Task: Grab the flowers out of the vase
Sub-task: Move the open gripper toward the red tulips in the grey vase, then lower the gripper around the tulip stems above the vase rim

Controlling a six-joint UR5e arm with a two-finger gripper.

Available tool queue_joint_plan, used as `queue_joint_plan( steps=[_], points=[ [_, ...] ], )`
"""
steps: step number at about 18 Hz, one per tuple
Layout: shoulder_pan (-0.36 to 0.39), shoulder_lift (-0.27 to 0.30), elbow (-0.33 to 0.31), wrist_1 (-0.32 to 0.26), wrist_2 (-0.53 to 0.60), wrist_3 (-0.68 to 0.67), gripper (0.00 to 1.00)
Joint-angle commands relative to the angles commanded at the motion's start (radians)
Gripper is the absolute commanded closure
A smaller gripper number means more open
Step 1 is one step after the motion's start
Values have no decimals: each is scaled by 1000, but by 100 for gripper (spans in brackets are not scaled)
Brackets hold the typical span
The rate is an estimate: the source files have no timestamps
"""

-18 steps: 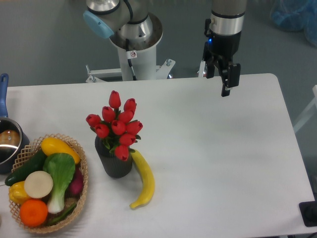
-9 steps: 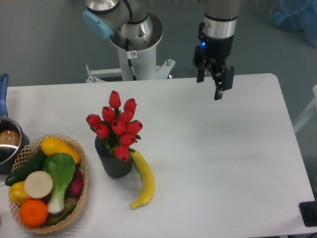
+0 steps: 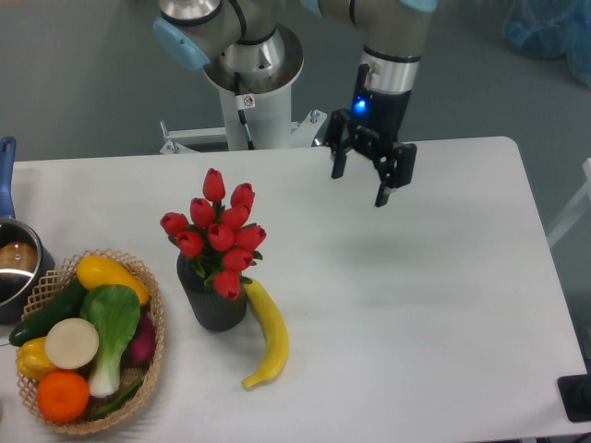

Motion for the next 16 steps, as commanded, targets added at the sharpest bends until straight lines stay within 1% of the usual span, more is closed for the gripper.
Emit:
queue_joint_plan(
  steps=[3,5,7,10,13,14,16],
  points=[
    [-3,-3,-20,-6,-78,-6,0],
    [2,-11,-28,-14,-153,-8,0],
    [3,-38,-38,-18,-227,-12,0],
    [-3,-78,-81,-18,-360,-17,0],
    [-8,-132,-89,-17,-492,-17,0],
    [-11,-152,-89,-17,-520,-17,0],
    [-31,-160,-88,-17,-545,-18,0]
  ],
)
